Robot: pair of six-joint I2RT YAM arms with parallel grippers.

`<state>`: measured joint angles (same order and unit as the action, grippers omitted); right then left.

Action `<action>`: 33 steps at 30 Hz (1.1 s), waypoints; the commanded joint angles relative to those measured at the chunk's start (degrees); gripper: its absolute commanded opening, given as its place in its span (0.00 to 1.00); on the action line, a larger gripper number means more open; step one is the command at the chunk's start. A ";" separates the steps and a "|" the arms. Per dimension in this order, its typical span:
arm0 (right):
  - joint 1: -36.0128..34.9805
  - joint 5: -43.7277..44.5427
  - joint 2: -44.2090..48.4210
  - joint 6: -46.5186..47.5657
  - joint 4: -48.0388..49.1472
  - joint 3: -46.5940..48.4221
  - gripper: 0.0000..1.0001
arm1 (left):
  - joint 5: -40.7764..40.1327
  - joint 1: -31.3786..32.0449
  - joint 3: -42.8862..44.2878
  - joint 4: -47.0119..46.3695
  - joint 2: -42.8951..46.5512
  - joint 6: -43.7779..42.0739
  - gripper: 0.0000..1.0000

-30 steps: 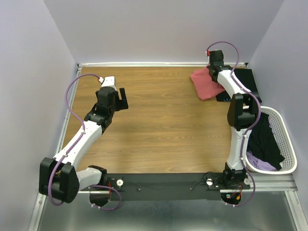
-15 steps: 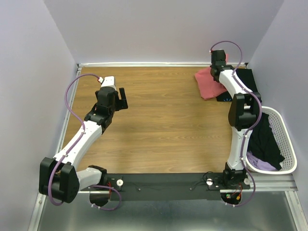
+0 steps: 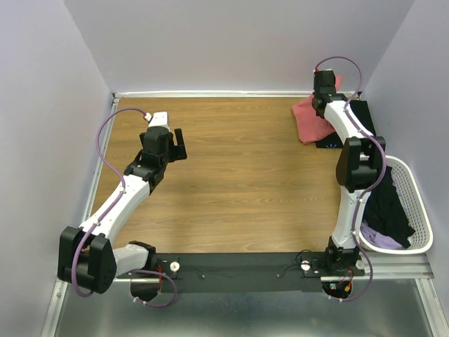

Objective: Fold and stack the t-shirts
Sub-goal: Neatly place the folded tshirt to the corner

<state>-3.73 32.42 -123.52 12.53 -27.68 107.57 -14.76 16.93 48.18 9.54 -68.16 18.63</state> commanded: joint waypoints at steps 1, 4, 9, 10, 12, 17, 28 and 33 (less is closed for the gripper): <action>0.47 1.33 4.52 -1.46 0.35 0.10 0.01 | -1.14 -0.40 -0.02 -0.40 -0.48 -0.26 0.88; 0.39 0.97 4.70 -1.72 0.35 0.53 0.01 | -0.88 -0.32 -0.02 -0.31 -0.57 -0.35 0.88; 0.39 1.06 5.14 -2.34 0.35 0.19 0.01 | -0.53 -0.32 -0.02 -0.31 -0.83 -0.44 0.88; 0.39 1.15 5.22 -2.34 0.35 0.18 0.01 | -0.53 -0.32 -0.02 -0.31 -0.83 -0.35 0.88; 0.39 0.89 5.57 -2.69 0.35 0.10 0.01 | -0.35 -0.32 -0.11 -0.23 -0.75 -0.44 0.88; 0.39 -0.17 6.89 -2.95 0.26 0.36 0.01 | -0.26 -0.32 -0.02 -0.23 -0.92 -0.53 0.88; 1.00 0.62 7.24 -3.39 0.17 1.77 0.00 | 0.00 -0.32 -0.02 -0.31 -1.27 -0.62 0.88; 2.32 0.53 7.33 -4.27 0.17 1.33 0.00 | 0.17 -0.32 -0.11 -0.31 -1.53 -0.62 0.88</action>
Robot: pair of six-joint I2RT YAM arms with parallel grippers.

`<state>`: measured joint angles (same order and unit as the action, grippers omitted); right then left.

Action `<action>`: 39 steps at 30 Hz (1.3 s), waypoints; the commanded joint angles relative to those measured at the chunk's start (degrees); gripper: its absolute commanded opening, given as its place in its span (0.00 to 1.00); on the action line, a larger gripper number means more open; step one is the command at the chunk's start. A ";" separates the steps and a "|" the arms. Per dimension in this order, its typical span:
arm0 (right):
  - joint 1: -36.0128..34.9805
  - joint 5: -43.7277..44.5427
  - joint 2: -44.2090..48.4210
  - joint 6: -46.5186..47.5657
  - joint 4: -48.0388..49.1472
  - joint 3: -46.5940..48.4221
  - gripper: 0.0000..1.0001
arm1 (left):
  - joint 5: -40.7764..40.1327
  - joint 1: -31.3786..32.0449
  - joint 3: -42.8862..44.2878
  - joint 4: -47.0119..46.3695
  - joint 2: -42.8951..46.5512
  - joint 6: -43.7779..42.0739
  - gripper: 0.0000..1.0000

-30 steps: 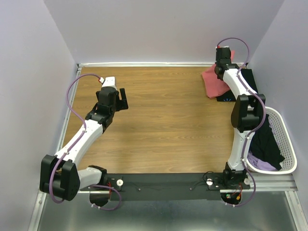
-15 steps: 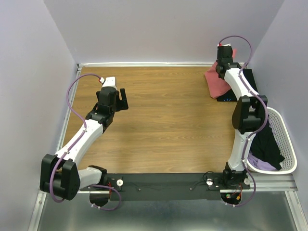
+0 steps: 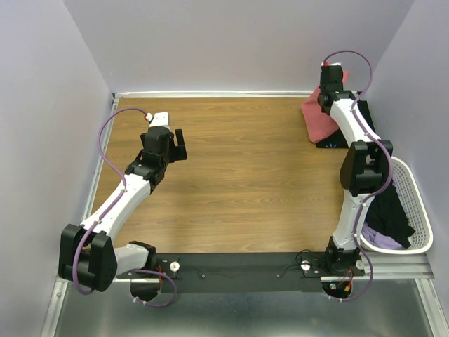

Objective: Fold and stack the t-shirts
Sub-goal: Neatly place the folded tshirt to the corner

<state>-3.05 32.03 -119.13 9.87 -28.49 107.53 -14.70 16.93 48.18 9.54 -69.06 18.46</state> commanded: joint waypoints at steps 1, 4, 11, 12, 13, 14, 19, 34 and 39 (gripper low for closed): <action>1.82 0.75 2.94 -1.52 0.98 1.37 0.00 | 0.11 -0.40 -0.11 -0.31 -0.64 -0.44 0.88; 2.78 0.66 2.24 -1.26 0.98 1.55 0.00 | 0.20 -0.40 -0.02 -0.23 -0.82 -0.53 0.88; 4.19 2.33 -1.45 -0.64 1.07 3.48 0.00 | 0.64 -0.32 0.07 -0.31 -1.61 -0.44 0.88; 4.37 2.59 -2.67 -0.55 1.07 3.65 0.00 | 0.81 -0.32 0.07 -0.31 -1.87 -0.44 0.88; 4.45 3.29 -3.21 -0.55 1.07 3.92 0.01 | 0.73 -0.32 0.07 -0.23 -1.96 -0.53 0.88; 4.54 3.56 -3.82 -0.38 1.07 4.09 0.01 | 0.72 -0.32 0.07 -0.31 -1.96 -0.44 0.88; 5.68 4.53 -7.16 -1.25 1.33 4.62 0.02 | 0.72 -0.32 0.07 -0.31 -2.49 -0.44 0.88; 10.34 4.79 -13.22 -4.42 4.41 3.21 0.10 | 0.81 -0.32 0.16 -0.22 -3.63 -0.70 0.88; 10.78 6.29 -14.90 -5.12 4.85 4.88 0.38 | 0.99 -0.40 0.16 -0.22 -4.07 -0.62 0.88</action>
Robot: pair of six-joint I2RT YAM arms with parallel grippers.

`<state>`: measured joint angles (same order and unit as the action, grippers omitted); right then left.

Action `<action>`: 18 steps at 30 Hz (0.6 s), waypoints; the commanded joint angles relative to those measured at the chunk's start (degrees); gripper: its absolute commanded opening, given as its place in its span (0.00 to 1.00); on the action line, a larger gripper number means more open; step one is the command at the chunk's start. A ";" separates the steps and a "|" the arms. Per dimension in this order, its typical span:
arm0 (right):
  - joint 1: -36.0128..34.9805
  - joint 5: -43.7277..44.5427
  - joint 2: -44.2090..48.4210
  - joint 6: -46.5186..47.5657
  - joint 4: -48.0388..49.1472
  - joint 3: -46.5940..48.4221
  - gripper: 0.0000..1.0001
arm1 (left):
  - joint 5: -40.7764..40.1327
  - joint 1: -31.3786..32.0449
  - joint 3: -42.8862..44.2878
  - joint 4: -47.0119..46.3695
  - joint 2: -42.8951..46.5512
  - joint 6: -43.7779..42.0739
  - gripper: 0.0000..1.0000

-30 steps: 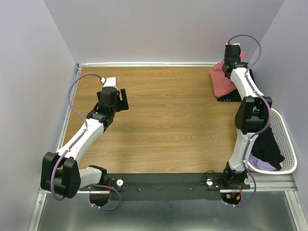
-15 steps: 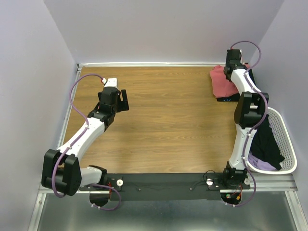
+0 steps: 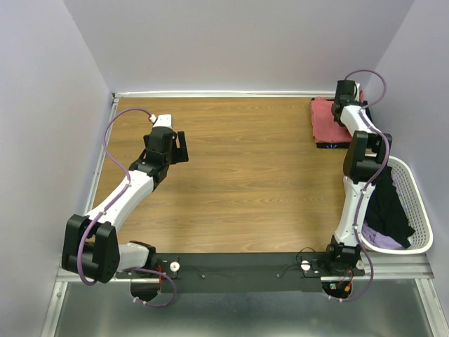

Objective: Fold and stack the t-shirts
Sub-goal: Neatly place the folded tshirt to the corner

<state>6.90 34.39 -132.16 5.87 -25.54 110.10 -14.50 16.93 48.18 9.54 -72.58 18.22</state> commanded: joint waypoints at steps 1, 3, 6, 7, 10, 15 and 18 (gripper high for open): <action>0.84 4.36 -2.05 -1.30 1.98 2.92 0.44 | 0.88 -0.40 0.16 -0.22 -0.72 -0.38 0.88; 0.84 6.03 -2.05 -1.82 1.99 3.45 0.61 | 0.97 -0.40 0.16 -0.22 -0.81 -0.38 0.88; 0.93 8.84 -1.44 -2.53 2.16 4.24 0.71 | 1.14 -0.32 0.24 -0.22 -0.81 -0.38 0.88; 0.93 9.81 -1.26 -2.53 2.25 4.59 0.73 | 1.14 -0.32 0.24 -0.22 -0.81 -0.38 0.88; 0.93 12.80 0.32 -2.88 2.16 5.38 0.77 | 1.14 -0.32 0.24 -0.22 -0.64 -0.29 0.88; 0.93 12.98 6.29 -5.60 2.25 1.44 0.78 | 0.88 -0.32 0.33 -0.05 0.77 -0.29 0.88; 1.10 13.59 9.02 -5.43 2.25 0.03 0.81 | 0.44 -0.32 0.16 -0.05 2.00 -0.20 0.88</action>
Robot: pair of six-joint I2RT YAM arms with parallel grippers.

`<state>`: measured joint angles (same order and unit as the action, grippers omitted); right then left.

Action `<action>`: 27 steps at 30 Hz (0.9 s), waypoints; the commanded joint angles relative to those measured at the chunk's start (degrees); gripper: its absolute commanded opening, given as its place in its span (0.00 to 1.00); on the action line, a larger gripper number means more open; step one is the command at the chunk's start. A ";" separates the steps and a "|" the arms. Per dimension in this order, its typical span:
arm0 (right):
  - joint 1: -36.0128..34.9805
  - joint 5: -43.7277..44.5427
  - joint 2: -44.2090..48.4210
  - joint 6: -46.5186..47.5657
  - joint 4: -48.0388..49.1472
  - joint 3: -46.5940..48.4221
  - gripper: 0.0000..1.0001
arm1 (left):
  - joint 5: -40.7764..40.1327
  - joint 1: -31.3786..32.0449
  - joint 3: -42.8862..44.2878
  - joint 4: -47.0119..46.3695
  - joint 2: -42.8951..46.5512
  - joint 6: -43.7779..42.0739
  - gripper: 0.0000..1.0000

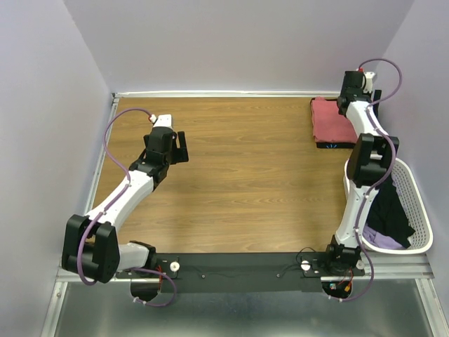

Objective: Fold and stack the t-shirts
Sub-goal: Neatly place the folded tshirt to the corner

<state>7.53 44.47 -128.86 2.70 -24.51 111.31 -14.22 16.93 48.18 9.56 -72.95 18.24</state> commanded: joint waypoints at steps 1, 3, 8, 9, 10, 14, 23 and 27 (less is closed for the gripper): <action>0.64 3.61 6.94 -2.43 1.22 -2.31 0.82 | -0.02 -0.40 -0.10 -0.07 2.89 -0.22 0.88; 0.99 1.60 8.44 -4.18 1.13 -3.81 0.82 | -0.19 -0.32 -0.28 -0.07 3.95 -0.22 0.88; 1.00 -7.18 17.92 -8.23 1.13 -12.75 0.82 | -1.34 -0.40 -0.46 -0.16 6.50 0.04 0.88; 1.00 -8.07 22.64 -9.54 1.05 -14.35 0.82 | -1.43 -0.32 -0.55 -0.25 7.02 0.13 0.88; 1.00 -9.30 24.95 -10.16 1.05 -16.02 0.82 | -1.77 -0.32 -0.81 -0.77 8.33 0.30 0.88; 1.00 -14.40 38.30 -11.57 -0.35 -22.53 0.84 | -3.44 -0.40 -1.34 -1.30 11.15 1.18 0.89; 1.00 -23.46 74.86 -18.60 -1.59 -40.54 1.00 | -9.07 -0.32 7.80 11.26 22.75 6.18 0.89; -3.64 -22.15 86.47 -20.63 -2.03 -45.82 1.00 | -13.89 -0.32 9.73 16.44 32.13 9.08 0.96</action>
<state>7.77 24.14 -46.87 -14.06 -23.90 70.54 -21.28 16.95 55.90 19.49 -48.05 23.05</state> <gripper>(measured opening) 0.998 0.950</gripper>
